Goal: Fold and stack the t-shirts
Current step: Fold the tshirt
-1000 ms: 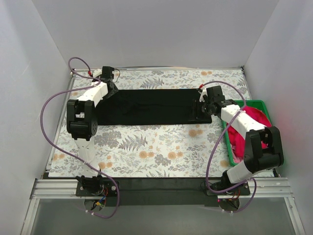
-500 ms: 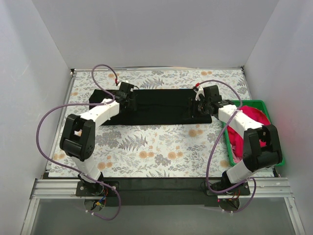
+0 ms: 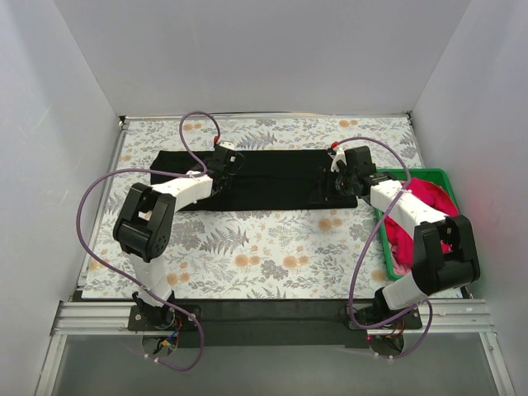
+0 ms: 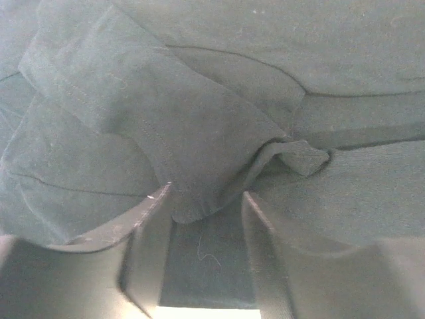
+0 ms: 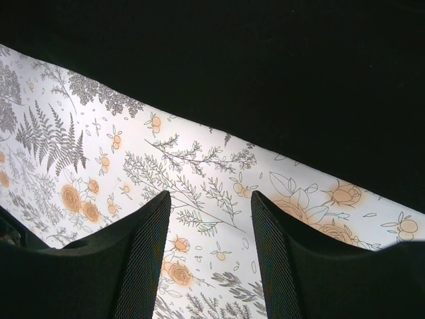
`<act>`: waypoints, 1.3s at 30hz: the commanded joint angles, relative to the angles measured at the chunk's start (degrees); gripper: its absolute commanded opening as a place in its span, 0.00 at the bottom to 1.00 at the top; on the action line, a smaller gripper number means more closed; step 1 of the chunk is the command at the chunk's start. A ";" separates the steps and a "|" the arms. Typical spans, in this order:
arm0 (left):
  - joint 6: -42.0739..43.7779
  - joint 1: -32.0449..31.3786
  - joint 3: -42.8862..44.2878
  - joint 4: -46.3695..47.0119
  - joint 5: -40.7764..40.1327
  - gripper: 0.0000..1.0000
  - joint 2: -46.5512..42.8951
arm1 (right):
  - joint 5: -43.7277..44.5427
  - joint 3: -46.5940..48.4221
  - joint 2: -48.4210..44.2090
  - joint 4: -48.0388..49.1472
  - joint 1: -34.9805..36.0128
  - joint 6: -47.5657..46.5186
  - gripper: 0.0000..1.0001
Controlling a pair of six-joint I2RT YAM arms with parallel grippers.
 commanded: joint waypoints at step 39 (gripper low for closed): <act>-9.32 -2.98 15.15 -14.20 -0.94 0.46 2.65 | 1.35 -2.17 -4.52 0.89 0.06 -1.16 0.50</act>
